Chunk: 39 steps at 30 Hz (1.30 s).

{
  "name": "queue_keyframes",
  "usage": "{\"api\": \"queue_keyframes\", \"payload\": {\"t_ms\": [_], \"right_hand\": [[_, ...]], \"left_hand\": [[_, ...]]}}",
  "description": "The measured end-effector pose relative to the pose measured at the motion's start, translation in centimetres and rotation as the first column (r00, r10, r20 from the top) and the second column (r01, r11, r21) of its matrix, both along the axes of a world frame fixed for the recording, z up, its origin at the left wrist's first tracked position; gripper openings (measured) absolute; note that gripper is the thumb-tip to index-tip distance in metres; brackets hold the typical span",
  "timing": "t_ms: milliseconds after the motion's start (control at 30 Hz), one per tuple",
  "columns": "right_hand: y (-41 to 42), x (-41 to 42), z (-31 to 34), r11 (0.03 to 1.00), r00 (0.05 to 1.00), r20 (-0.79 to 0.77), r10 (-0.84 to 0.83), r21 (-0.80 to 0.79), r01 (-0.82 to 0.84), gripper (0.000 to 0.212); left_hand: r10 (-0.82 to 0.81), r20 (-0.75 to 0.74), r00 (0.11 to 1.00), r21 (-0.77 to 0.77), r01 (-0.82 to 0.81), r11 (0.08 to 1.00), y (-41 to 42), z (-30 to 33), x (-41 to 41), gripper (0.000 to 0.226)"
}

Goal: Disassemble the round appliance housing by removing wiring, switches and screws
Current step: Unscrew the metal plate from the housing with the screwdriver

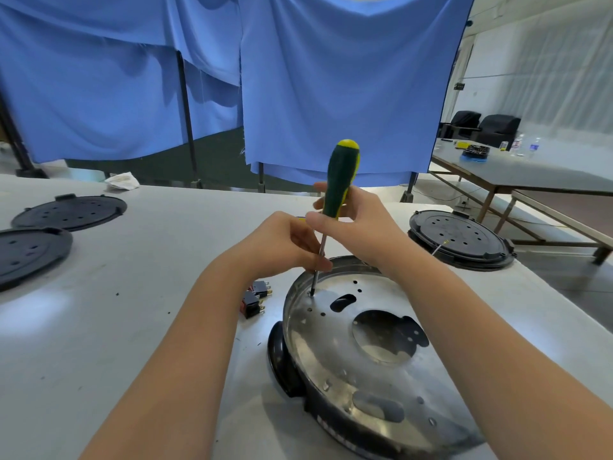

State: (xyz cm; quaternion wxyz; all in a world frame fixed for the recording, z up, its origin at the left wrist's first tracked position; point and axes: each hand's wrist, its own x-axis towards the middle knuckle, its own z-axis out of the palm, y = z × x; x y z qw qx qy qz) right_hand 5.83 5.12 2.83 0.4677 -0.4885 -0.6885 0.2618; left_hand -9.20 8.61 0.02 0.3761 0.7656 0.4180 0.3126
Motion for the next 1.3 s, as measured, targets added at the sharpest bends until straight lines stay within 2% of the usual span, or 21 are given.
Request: {"api": "queue_keyframes", "payload": {"t_ms": [100,233,333,433,500,633,733,867,967,1033,1133,1233,1300], "right_hand": [[0.3,0.3,0.1,0.996,0.995,0.043,-0.088,0.036,0.086,0.046],[0.4,0.6,0.8,0.997,0.993,0.091,-0.077,0.015,0.076,0.045],[0.3,1.0,1.6,0.999,0.995,0.089,0.04,-0.036,-0.037,0.034],[0.3,0.9,1.7,0.981,0.987,0.005,0.161,-0.109,-0.16,0.041],[0.3,0.7,1.6,0.991,0.991,0.063,0.114,-0.077,-0.109,0.038],[0.2,0.5,1.8,0.999,0.99,0.132,-0.043,0.037,0.038,0.032],[0.2,0.7,2.3,0.998,0.985,0.165,-0.06,0.025,0.056,0.027],[-0.1,0.8,2.9,0.979,0.988,0.027,0.154,-0.141,-0.149,0.034],[-0.1,0.6,2.6,0.991,0.992,0.098,0.084,-0.115,-0.073,0.037],[-0.1,0.4,2.2,0.999,0.987,0.16,-0.02,-0.041,0.027,0.038],[-0.1,0.4,1.7,0.997,0.989,0.124,-0.076,0.042,0.072,0.027],[-0.1,0.5,1.7,0.999,0.997,0.068,-0.043,0.018,0.042,0.03],[-0.1,0.3,1.8,0.998,0.999,0.009,0.049,-0.042,-0.049,0.033]], "left_hand": [[-0.007,-0.016,1.0,-0.002,0.007,1.0,0.0,-0.1,0.3,0.018],[-0.057,-0.066,0.996,-0.038,0.055,0.998,0.0,0.1,0.1,0.011],[-0.128,-0.065,0.99,-0.09,0.122,0.988,-0.1,0.2,-0.3,0.019],[-0.074,-0.046,0.996,-0.068,0.071,0.995,-0.2,0.3,-0.3,0.013],[-0.008,-0.034,0.999,-0.028,0.007,1.0,-0.1,0.1,-0.2,0.014],[0.032,-0.032,0.999,0.006,-0.031,0.999,-0.1,-0.3,0.4,0.031],[-0.033,-0.048,0.998,-0.031,0.032,0.999,0.0,-0.1,0.2,0.017],[-0.126,-0.044,0.991,-0.083,0.122,0.989,0.0,0.2,-0.4,0.019],[-0.042,-0.035,0.999,-0.019,0.041,0.999,-0.1,0.2,-0.1,0.013],[0.012,-0.028,1.0,0.014,-0.012,1.0,-0.1,-0.1,0.3,0.021],[0.031,-0.031,0.999,0.016,-0.03,0.999,0.0,-0.2,0.5,0.027],[-0.064,-0.054,0.997,-0.047,0.061,0.997,-0.1,0.1,0.0,0.014],[-0.107,-0.067,0.992,-0.071,0.102,0.992,-0.1,0.3,-0.4,0.019]]}}
